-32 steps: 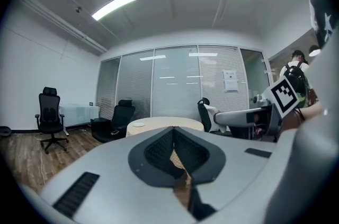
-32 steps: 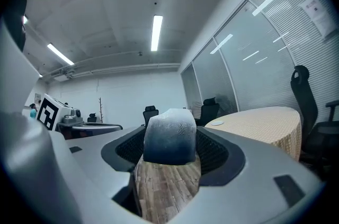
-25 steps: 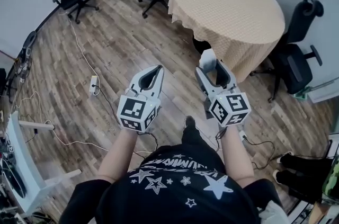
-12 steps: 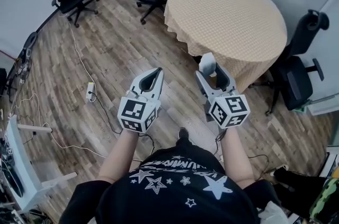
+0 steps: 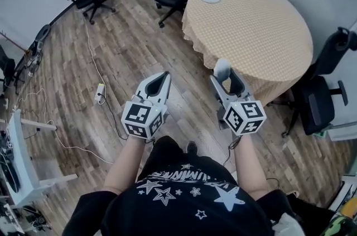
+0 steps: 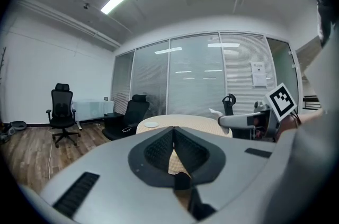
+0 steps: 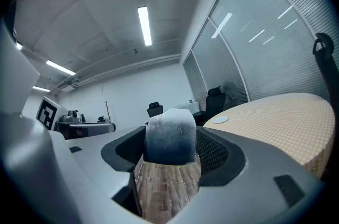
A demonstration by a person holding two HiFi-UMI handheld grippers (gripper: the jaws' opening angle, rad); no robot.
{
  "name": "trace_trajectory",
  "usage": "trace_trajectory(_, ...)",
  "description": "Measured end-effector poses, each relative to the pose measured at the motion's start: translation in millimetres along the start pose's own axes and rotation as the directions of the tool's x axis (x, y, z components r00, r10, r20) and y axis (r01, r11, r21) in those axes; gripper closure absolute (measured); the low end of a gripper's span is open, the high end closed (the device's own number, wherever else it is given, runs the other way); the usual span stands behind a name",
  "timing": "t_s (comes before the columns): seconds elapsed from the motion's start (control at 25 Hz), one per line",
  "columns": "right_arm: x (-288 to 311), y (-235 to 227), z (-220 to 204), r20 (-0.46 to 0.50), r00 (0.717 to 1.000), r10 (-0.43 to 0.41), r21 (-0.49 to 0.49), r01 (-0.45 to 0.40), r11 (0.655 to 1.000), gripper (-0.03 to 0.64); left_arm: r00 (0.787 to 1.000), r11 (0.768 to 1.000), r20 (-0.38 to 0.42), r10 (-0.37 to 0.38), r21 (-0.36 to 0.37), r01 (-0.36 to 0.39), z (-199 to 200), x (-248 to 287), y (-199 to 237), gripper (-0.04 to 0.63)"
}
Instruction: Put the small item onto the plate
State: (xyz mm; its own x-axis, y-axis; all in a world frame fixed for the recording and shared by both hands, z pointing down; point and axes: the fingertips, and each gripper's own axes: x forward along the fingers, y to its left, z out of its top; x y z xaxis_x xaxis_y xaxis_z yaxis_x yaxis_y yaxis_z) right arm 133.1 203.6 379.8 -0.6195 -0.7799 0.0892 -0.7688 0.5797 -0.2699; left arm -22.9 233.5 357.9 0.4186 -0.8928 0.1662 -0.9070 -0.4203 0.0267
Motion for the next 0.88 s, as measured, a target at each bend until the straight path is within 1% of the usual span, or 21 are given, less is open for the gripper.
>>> trace_trajectory(0.2, 23.4, -2.4, -9.4, -0.04, 0.999, 0.008, 0.01, -0.008, 1.0, 0.314, 1.0, 1.0, -0.005, -0.003, -0.006, 0.003, -2.2, 14.7, 14.5, 0.588)
trace_trajectory(0.4, 56.5, -9.2, -11.3, -0.055, 0.999, -0.003, 0.007, 0.004, 1.0, 0.314, 1.0, 0.999, -0.002, -0.024, -0.022, 0.024, -4.0, 48.8, 47.4, 0.588)
trace_trajectory(0.72, 136.0, -36.6, 13.2, -0.037, 0.995, -0.097, -0.006, 0.097, 0.995, 0.314, 0.993, 0.993, 0.006, -0.118, -0.014, 0.118, 13.9, 126.2, 110.7, 0.588)
trace_trajectory(0.88, 175.3, -40.5, 23.7, -0.026, 0.99, -0.135, -0.015, 0.135, 0.991, 0.314, 0.989, 0.988, 0.008, -0.15, -0.031, 0.15, 20.6, 155.5, 149.5, 0.588)
